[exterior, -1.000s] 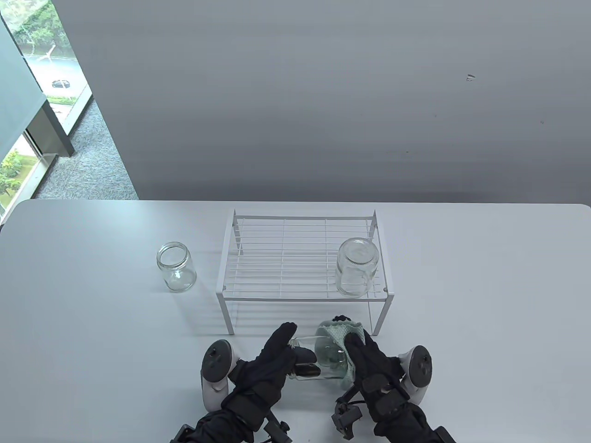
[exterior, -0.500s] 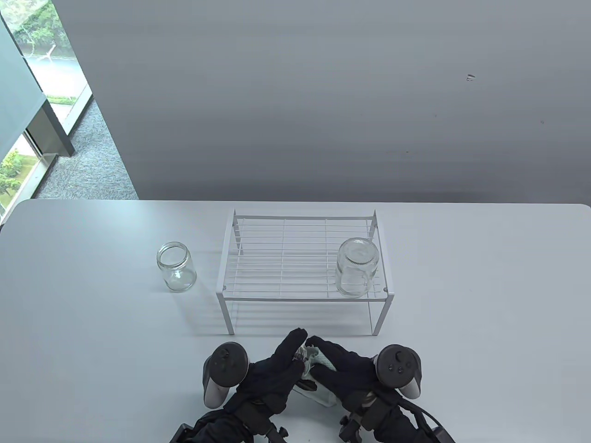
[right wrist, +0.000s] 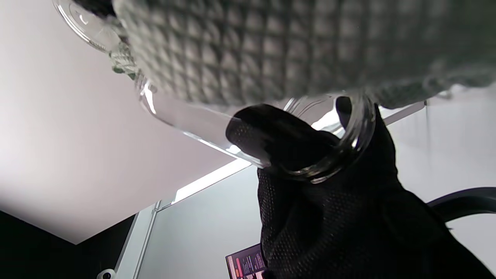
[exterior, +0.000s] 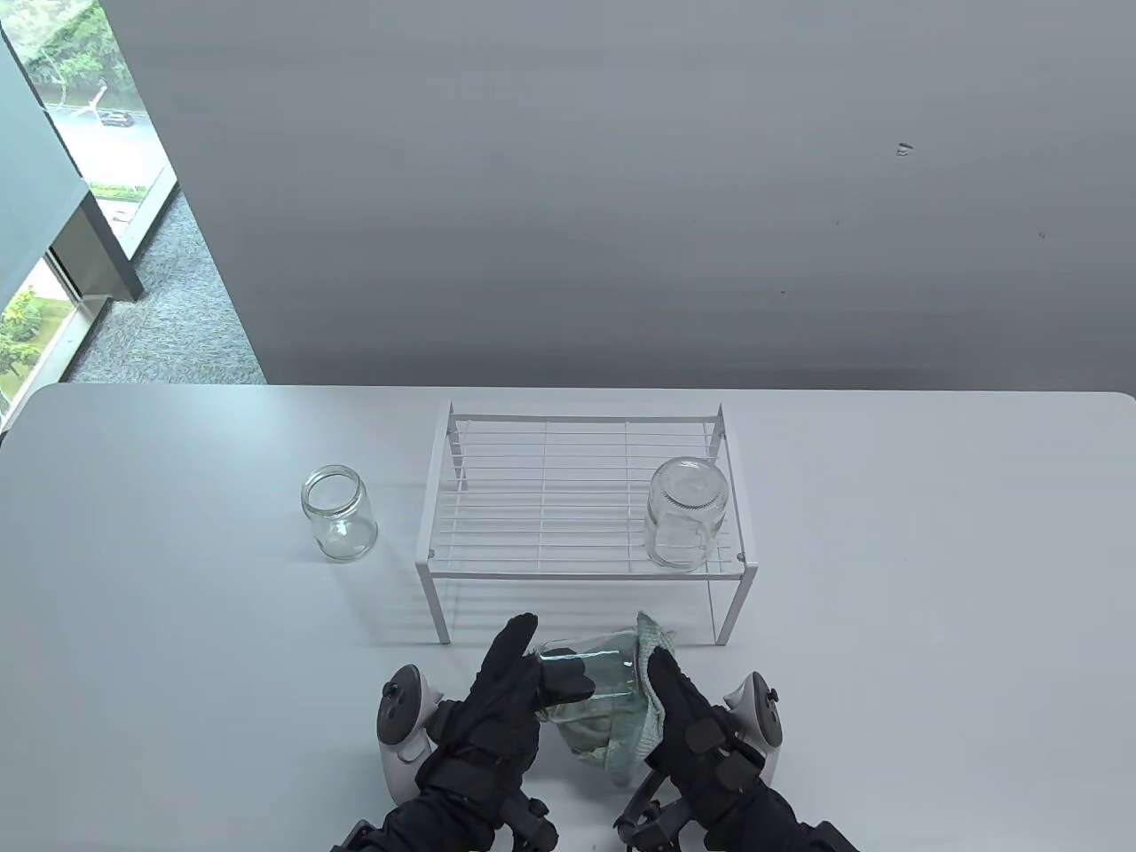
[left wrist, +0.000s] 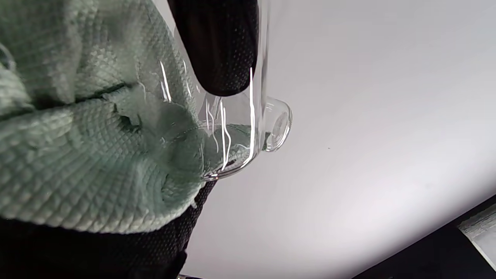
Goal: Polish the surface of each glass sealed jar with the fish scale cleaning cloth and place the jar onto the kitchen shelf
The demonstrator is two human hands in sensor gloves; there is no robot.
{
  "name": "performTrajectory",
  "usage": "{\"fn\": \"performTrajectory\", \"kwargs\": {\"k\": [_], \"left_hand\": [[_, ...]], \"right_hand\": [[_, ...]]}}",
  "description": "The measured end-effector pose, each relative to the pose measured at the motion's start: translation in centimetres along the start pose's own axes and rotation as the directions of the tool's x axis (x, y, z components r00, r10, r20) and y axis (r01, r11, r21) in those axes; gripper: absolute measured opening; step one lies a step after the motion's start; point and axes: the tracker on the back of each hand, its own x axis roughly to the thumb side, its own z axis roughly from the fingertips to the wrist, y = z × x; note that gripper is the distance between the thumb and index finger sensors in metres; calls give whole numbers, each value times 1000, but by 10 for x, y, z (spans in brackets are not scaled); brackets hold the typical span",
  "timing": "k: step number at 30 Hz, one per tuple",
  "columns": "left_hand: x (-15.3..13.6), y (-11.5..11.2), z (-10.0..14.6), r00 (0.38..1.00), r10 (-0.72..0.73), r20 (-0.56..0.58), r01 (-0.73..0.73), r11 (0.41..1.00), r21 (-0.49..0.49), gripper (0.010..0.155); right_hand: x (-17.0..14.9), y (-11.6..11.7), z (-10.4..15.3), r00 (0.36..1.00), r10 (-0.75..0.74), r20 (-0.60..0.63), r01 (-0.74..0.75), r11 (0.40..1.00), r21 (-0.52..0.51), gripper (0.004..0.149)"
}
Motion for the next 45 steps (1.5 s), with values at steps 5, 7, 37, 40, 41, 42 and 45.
{"fn": "performTrajectory", "kwargs": {"k": [5,7,37,40,41,42,45], "left_hand": [[-3,1,0,998,64,-2,-64,998,17,58],[-4,1,1,996,87,4,-87,996,23,58],[-6,0,-2,993,-62,-97,61,998,-13,59],[-5,-2,-2,980,-169,-106,166,985,-40,60],[-4,-2,-3,971,-218,-96,214,976,-51,60],[-3,-3,-3,965,-246,-88,242,969,-57,61],[1,-9,-4,915,-401,-36,396,912,-104,63]], "right_hand": [[-4,7,0,998,28,62,-33,996,82,91],[-7,12,0,997,27,66,-33,995,93,94],[43,37,1,-37,885,464,-973,75,-219,69],[39,47,2,-179,845,504,-976,-87,-200,68],[38,49,1,-193,842,503,-977,-118,-177,69],[37,50,1,-198,840,506,-978,-133,-161,69],[34,52,0,-194,848,493,-980,-145,-136,72]]}}
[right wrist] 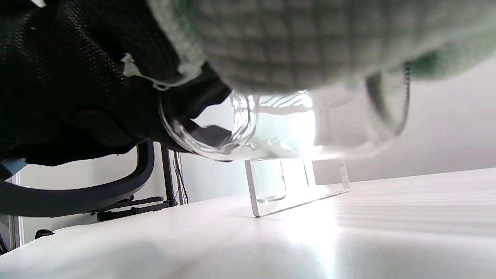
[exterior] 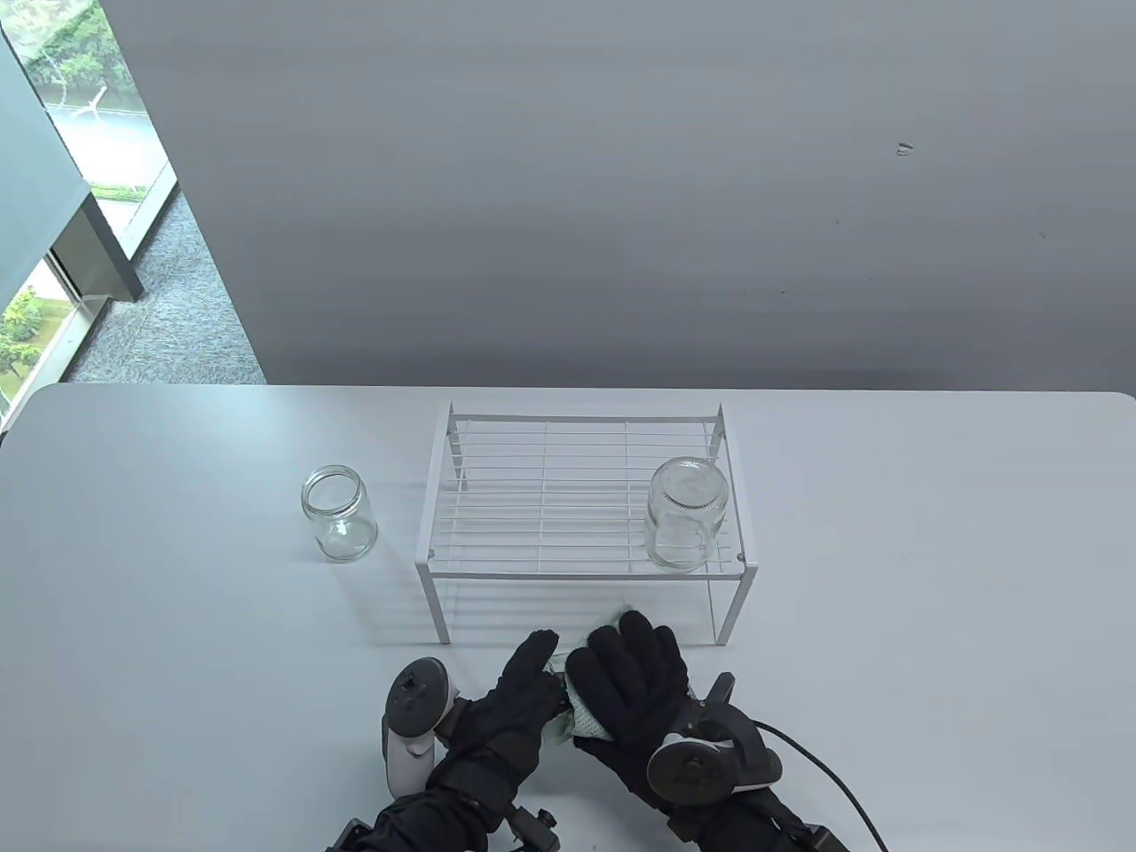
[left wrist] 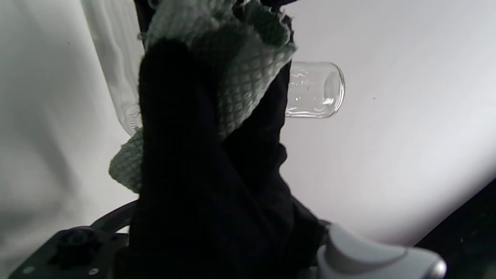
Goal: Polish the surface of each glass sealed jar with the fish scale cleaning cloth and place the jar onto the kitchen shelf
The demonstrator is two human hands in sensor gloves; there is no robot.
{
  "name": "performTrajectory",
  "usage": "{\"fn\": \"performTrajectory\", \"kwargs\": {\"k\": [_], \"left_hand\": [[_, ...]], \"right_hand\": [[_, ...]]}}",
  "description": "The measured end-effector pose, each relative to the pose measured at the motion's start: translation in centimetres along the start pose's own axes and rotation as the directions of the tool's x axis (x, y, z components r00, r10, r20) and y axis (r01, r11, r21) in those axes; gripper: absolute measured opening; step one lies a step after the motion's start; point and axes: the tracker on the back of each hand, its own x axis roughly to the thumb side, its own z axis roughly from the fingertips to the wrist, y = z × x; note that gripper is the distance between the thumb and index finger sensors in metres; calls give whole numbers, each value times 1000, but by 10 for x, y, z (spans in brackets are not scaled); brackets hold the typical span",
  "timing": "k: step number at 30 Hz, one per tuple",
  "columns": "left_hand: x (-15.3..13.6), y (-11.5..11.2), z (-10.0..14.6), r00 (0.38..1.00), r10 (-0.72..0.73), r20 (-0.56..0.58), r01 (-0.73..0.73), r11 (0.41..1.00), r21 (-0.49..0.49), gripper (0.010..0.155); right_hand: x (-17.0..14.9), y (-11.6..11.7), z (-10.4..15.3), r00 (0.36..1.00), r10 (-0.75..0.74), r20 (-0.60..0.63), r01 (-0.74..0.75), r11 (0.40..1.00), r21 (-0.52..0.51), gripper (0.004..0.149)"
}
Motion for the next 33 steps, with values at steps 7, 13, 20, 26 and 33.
{"fn": "performTrajectory", "kwargs": {"k": [7,13,20,26,33], "left_hand": [[4,-2,-1,990,-129,57,130,991,-12,62],[2,2,-1,994,-94,53,94,996,8,60],[-5,10,1,998,63,14,-63,997,34,59],[-15,11,2,953,304,-6,-303,952,44,57],[-19,8,2,882,472,12,-472,881,37,56]], "right_hand": [[-20,3,7,919,-358,-165,345,933,-102,69],[-44,12,18,690,-663,-290,616,749,-245,62],[-55,28,33,222,-937,-270,813,330,-479,64],[-52,36,33,-11,-992,-129,842,60,-536,71],[-46,42,31,-84,-993,-87,857,-27,-514,70]]}}
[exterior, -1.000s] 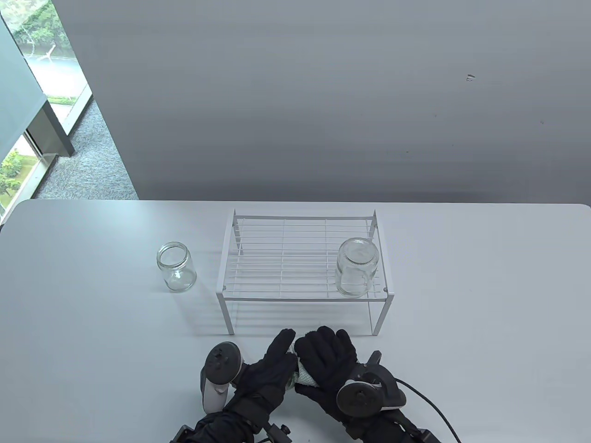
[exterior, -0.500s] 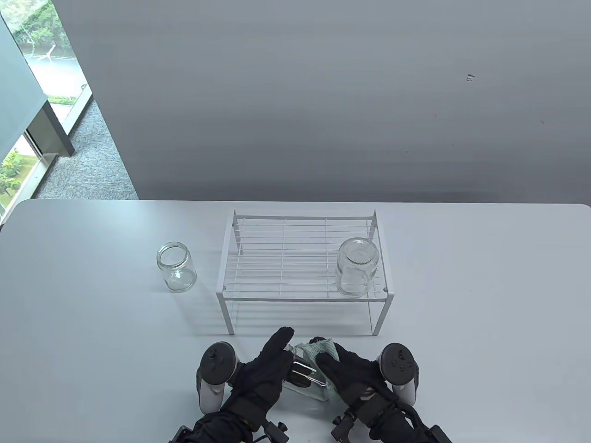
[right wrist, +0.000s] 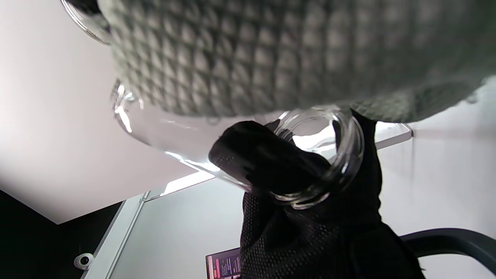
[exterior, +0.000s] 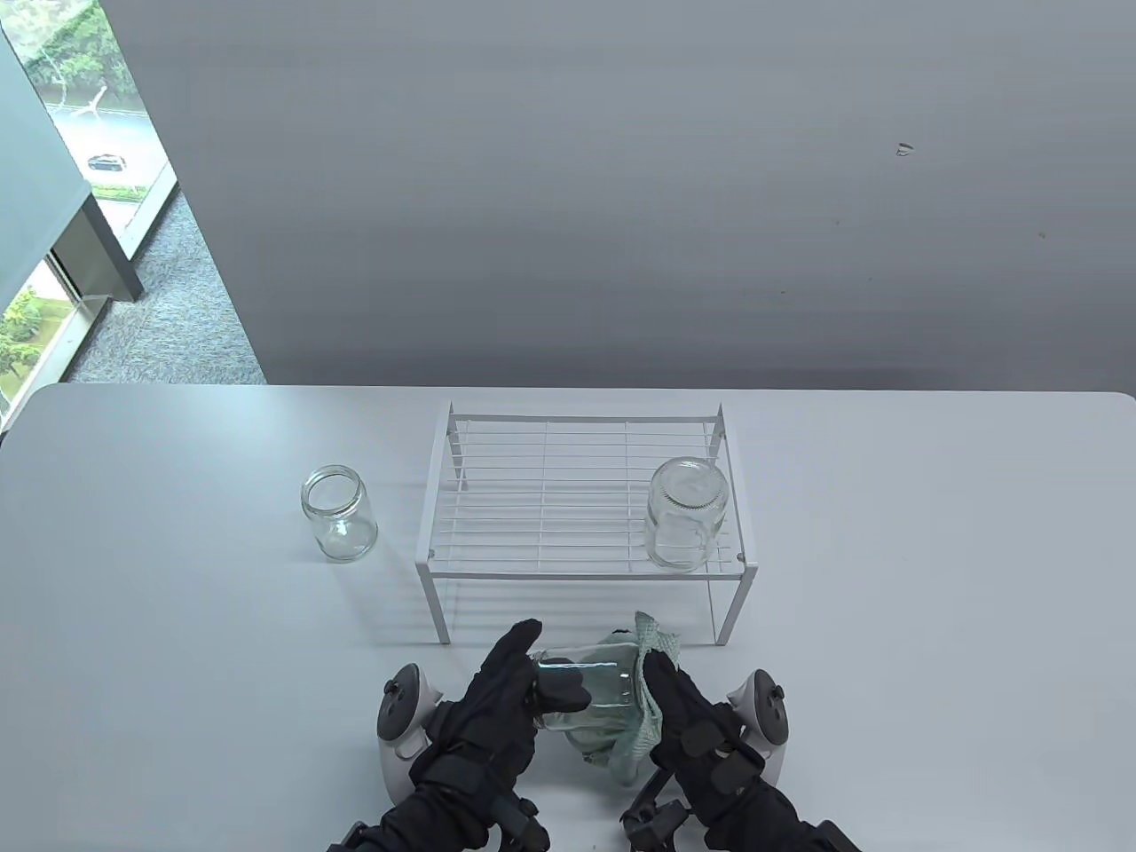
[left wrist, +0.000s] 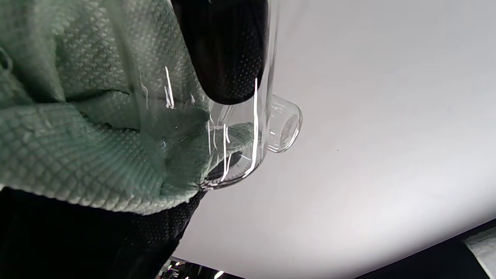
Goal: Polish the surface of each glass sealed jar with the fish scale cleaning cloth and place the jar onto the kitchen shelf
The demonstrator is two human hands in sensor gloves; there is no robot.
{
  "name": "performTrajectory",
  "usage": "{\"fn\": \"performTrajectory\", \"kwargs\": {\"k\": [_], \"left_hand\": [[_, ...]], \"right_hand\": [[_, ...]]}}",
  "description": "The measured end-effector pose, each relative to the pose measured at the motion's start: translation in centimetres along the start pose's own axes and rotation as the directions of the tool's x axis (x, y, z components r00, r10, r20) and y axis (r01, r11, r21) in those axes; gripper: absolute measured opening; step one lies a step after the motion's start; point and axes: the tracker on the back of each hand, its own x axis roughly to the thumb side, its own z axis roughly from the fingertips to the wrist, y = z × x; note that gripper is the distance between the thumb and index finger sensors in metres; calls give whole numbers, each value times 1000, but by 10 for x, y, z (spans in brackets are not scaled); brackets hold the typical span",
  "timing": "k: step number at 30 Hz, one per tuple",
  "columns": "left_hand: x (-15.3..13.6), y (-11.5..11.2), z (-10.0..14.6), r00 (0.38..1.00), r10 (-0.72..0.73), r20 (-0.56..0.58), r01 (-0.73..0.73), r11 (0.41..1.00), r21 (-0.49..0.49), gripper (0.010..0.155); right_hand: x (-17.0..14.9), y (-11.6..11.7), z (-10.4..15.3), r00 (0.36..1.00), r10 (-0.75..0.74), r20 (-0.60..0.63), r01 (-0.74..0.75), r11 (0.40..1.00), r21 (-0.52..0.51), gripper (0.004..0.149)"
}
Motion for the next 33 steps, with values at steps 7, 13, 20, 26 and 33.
{"fn": "performTrajectory", "kwargs": {"k": [7,13,20,26,33], "left_hand": [[-4,3,0,992,121,20,-122,992,38,55],[-9,-8,-3,984,175,-26,-177,979,-100,53],[-11,-17,-8,996,17,-86,-36,975,-220,64],[-12,-21,-9,992,-55,-110,26,969,-247,73],[0,-14,-8,936,-343,-80,320,923,-213,75]], "right_hand": [[0,15,-2,991,106,81,-118,979,165,98],[1,15,-3,954,273,122,-287,950,123,101],[10,12,0,925,306,223,-306,951,-36,103],[20,12,1,879,380,287,-358,925,-126,102],[24,13,2,851,421,315,-384,907,-175,102]]}}
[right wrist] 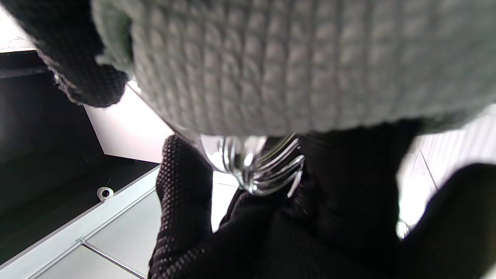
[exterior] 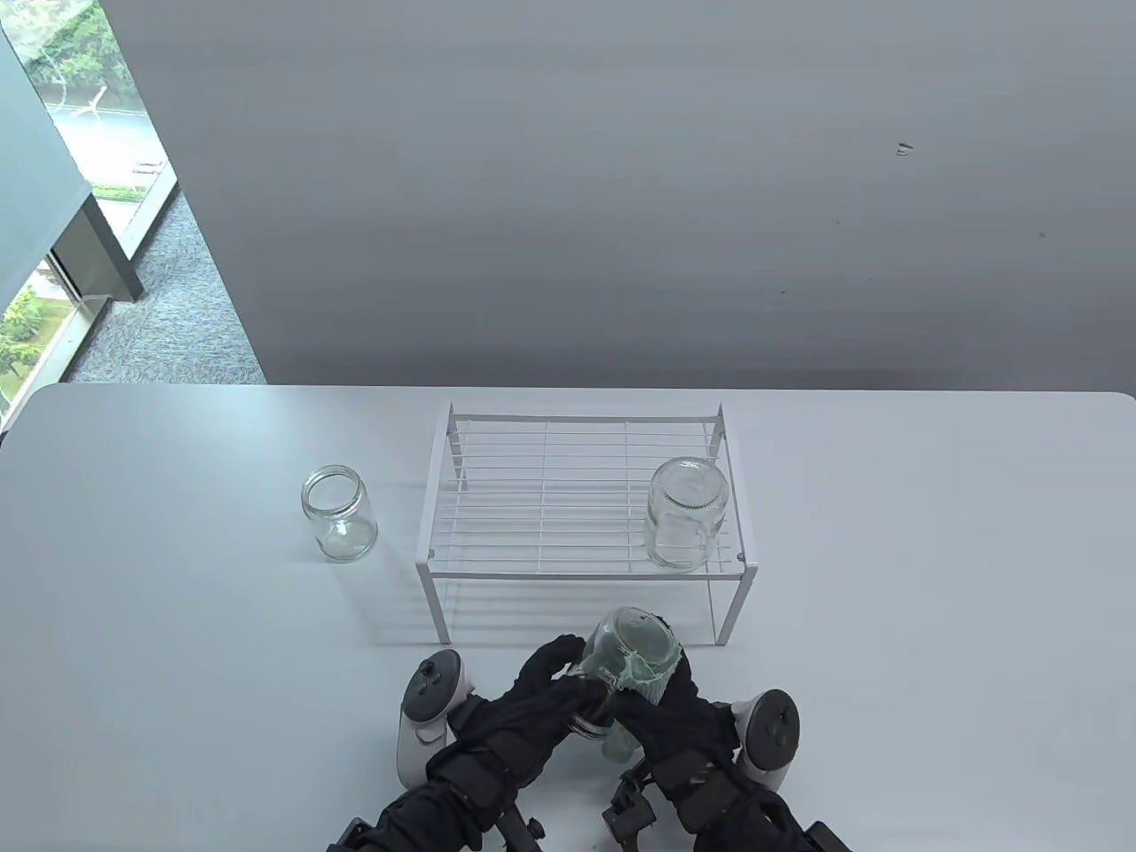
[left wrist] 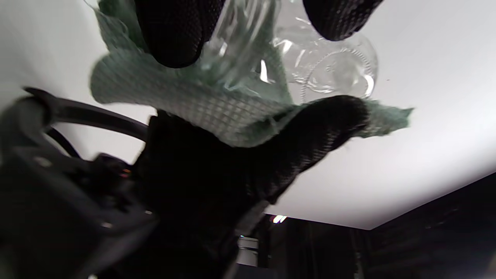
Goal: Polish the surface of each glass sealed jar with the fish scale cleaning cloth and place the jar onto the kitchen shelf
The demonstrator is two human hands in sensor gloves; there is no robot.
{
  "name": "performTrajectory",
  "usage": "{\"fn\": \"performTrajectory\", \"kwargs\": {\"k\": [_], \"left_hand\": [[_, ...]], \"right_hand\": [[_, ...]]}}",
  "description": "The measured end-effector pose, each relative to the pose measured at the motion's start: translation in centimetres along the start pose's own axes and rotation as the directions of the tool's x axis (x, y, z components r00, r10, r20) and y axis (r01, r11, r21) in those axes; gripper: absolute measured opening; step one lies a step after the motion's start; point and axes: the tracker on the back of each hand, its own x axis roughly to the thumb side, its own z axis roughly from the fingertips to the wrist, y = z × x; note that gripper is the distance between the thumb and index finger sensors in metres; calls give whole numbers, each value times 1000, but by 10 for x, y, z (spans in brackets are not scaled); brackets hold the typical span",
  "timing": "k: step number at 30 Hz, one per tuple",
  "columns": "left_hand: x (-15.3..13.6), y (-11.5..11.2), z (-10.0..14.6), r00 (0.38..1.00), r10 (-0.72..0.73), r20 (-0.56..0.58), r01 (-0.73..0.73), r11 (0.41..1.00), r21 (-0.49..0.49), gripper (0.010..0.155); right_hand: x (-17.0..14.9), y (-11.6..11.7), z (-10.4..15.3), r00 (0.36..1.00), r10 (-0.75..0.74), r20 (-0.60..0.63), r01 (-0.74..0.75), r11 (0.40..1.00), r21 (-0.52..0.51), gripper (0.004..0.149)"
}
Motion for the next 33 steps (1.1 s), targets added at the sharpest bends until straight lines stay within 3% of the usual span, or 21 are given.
{"fn": "performTrajectory", "kwargs": {"k": [6,11,16,22,26,33], "left_hand": [[10,3,2,972,-235,16,235,972,14,82],[14,4,2,942,-329,64,330,944,-2,88],[9,2,2,957,-287,43,288,957,-28,99],[-2,2,2,978,-205,-40,204,979,-18,112],[-6,8,2,990,-126,-55,126,992,-2,108],[1,13,4,989,-147,-8,147,988,51,110]], "right_hand": [[0,-1,1,1000,-1,-25,2,1000,27,102],[-4,2,3,995,-44,-89,49,998,47,98],[-3,3,2,989,-45,-141,63,990,125,88],[4,8,-1,979,191,-70,-165,945,282,78],[6,8,-4,979,194,-57,-171,946,276,75],[10,1,-7,971,237,-8,-225,930,291,67]]}}
